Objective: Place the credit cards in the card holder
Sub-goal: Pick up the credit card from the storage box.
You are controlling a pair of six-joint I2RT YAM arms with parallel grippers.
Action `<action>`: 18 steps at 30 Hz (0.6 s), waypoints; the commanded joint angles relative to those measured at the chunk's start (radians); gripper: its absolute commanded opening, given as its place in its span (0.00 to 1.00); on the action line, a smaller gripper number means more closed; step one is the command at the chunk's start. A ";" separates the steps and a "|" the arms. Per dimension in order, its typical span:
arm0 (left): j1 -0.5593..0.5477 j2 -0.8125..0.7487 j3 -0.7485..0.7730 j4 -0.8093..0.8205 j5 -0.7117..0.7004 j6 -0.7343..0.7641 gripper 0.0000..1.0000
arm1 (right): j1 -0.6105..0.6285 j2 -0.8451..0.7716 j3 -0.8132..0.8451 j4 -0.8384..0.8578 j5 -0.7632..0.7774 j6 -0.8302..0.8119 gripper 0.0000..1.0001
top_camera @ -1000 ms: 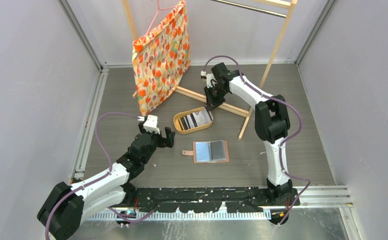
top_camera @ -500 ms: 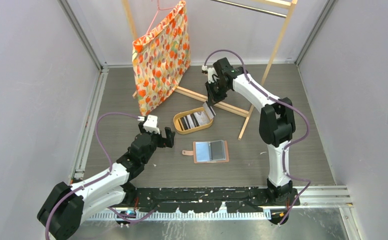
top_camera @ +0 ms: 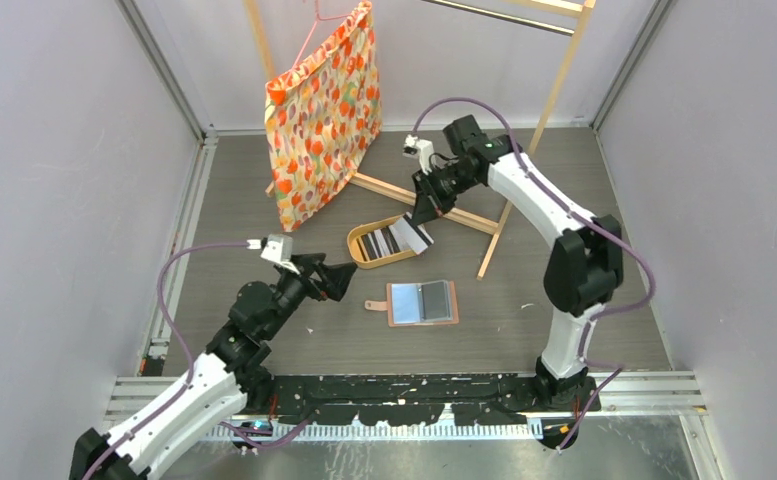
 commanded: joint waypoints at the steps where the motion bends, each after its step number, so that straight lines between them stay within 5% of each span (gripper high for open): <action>1: 0.003 -0.162 -0.010 -0.015 0.171 -0.290 0.96 | 0.000 -0.211 -0.130 -0.081 -0.279 -0.226 0.01; 7: 0.003 -0.248 -0.105 0.108 0.248 -0.746 0.93 | -0.001 -0.512 -0.384 -0.148 -0.435 -0.655 0.01; 10: 0.001 -0.196 -0.087 0.140 0.296 -0.896 0.92 | -0.011 -0.586 -0.431 -0.342 -0.470 -1.006 0.01; 18: -0.140 0.123 -0.004 0.283 0.260 -1.094 0.89 | -0.065 -0.725 -0.520 -0.382 -0.404 -1.267 0.01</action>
